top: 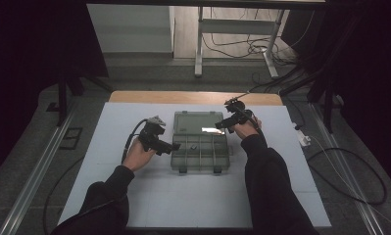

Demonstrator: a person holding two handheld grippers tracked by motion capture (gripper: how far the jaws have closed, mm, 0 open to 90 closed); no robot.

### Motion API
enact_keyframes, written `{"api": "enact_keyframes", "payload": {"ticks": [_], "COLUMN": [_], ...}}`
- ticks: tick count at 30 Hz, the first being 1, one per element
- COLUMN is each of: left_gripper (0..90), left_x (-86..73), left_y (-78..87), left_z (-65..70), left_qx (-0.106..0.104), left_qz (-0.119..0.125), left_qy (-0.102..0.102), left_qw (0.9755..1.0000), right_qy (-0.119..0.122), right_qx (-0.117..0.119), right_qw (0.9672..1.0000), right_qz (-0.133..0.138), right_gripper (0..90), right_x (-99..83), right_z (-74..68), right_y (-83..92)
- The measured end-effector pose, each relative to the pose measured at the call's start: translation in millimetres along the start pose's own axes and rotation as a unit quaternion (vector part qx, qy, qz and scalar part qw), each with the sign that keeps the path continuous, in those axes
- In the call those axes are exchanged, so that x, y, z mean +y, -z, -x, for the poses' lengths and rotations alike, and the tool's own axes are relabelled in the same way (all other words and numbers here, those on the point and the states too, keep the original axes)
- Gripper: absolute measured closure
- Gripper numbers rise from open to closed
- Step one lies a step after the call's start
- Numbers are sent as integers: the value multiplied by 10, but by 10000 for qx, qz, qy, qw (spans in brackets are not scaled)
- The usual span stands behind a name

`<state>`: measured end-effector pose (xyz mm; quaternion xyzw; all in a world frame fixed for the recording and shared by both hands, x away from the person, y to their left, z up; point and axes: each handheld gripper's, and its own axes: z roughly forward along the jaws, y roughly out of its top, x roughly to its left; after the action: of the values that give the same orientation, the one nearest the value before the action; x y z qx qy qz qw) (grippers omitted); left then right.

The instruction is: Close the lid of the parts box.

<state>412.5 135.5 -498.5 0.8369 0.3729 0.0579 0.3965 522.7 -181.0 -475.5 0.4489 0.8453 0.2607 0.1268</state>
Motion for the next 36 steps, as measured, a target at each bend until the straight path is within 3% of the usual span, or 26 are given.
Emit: {"api": "enact_keyframes", "payload": {"ticks": [6, 14, 17, 21, 22, 23, 24, 29, 36], "left_gripper": [0, 0, 0, 0, 0, 0, 0, 0, 0], "left_x": [-14, -34, -36, -38, -38, -37, -37, -35, -35], "left_y": [-17, -19, -20, -18, -18, -14, -14, -5, -8], "left_z": [-21, -47, -52, -65, -65, -70, -70, -73, -76], "left_qx": [-9, 39, 51, 61, 61, 69, 69, 97, 116], "left_qz": [-35, -73, -92, -97, -97, -100, -100, -102, -121], "left_qy": [-23, -56, -68, -65, -65, -68, -68, -72, -81], "left_qw": [10000, 10000, 9999, 9999, 9999, 9999, 9999, 9999, 9998], "right_qy": [-105, -45, -2, -9, -9, -42, -42, -263, -468], "right_qx": [-43, -114, -198, -45, -45, 40, 40, 46, -108], "right_qw": [9998, 9992, 9989, 9991, 9991, 9991, 9991, 9985, 9972], "right_qz": [-165, -370, -435, -423, -423, -430, -430, -480, -567], "right_gripper": [0, 18, 99, 270, 270, 365, 365, 595, 733], "right_x": [23, 64, 60, 68, 68, 79, 79, 94, 126], "right_z": [27, 9, 8, 13, 13, 17, 17, 64, 40], "right_y": [-136, -238, -253, -247, -247, -237, -237, -210, -234]}}
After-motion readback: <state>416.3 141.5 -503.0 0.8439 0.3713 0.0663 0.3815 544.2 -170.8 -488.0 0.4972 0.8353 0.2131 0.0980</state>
